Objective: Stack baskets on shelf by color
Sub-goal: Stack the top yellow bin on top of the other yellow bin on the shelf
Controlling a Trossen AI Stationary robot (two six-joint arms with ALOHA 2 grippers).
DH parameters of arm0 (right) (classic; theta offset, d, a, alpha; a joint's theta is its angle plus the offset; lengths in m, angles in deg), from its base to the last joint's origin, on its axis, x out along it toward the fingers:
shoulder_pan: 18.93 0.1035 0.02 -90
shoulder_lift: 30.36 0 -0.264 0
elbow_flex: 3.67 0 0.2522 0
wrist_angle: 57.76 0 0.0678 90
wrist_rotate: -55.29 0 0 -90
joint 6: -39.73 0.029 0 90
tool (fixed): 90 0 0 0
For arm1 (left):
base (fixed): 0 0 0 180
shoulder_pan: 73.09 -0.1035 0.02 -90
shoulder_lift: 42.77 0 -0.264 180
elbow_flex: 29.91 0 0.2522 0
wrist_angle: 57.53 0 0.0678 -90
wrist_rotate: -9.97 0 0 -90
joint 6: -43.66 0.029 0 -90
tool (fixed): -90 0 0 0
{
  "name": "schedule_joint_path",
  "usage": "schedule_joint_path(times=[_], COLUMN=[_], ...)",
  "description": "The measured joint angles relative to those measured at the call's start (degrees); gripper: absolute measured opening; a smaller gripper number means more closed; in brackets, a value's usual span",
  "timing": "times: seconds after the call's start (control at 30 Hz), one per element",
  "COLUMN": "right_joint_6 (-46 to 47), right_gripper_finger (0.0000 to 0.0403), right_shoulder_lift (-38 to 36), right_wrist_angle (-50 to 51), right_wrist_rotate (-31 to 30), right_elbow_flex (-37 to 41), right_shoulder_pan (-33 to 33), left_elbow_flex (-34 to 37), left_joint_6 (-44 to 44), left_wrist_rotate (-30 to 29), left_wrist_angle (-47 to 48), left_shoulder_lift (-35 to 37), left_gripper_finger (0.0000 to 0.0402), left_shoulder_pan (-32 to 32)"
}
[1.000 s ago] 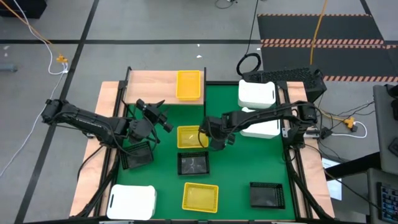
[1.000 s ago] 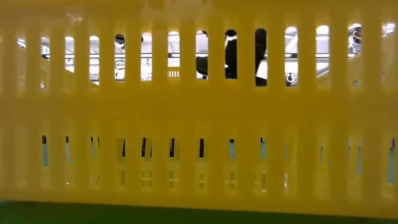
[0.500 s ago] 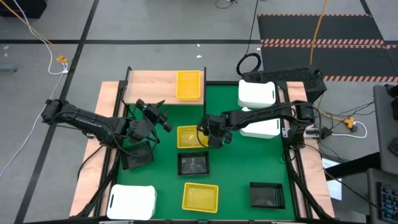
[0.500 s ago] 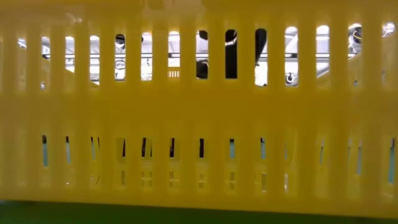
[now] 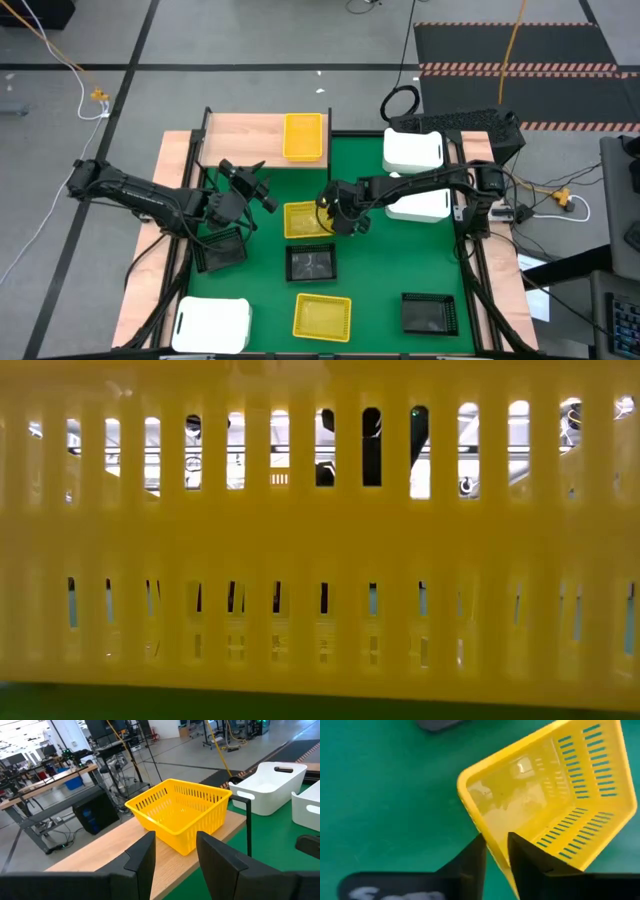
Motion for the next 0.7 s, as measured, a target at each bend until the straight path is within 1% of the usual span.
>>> schedule_joint_path(times=[0.13, 0.2, 0.27, 0.37, 0.47, 0.53, 0.6, 0.7], right_joint_6=[3.48, 4.45, 4.59, 4.65, 6.66, 10.15, 16.16, 25.56], right_gripper_finger=[0.0013, 0.0009, 0.0014, 0.0014, 0.0007, 0.0006, 0.0006, 0.0006], right_shoulder_lift=[0.0, -0.05, -0.6, -2.53, -5.82, -8.38, -11.26, -15.45], right_wrist_angle=[0.0, -0.18, 0.22, 0.24, 0.06, -0.88, -2.82, -7.05], right_wrist_rotate=[-0.03, 0.0, -0.01, 0.24, 3.42, 7.08, 10.26, 12.27], right_elbow_flex=[0.0, -0.02, -0.02, -0.02, -0.02, -0.02, -0.02, -0.07], right_shoulder_pan=[-0.7, -0.91, -0.96, -0.87, -0.71, -0.85, -0.94, -0.98], left_elbow_flex=[0.0, 0.0, 0.0, 0.0, 0.0, 0.0, 0.0, 0.0], left_joint_6=[0.0, -0.01, -0.02, -0.07, -0.29, -1.0, -2.04, -4.45], left_wrist_rotate=[0.0, 0.0, 0.0, 0.0, 0.02, 0.02, 0.09, 0.11], left_wrist_angle=[0.0, 0.02, 0.02, 0.02, 0.05, 0.43, 1.1, 2.72], left_shoulder_lift=[0.0, 0.01, 0.0, 0.0, 0.0, 0.01, 0.0, 0.0], left_gripper_finger=[0.0145, 0.0145, 0.0145, 0.0145, 0.0145, 0.0145, 0.0145, 0.0145], left_shoulder_pan=[0.0, 0.0, 0.0, 0.0, 0.1, 0.35, 0.62, 1.47])
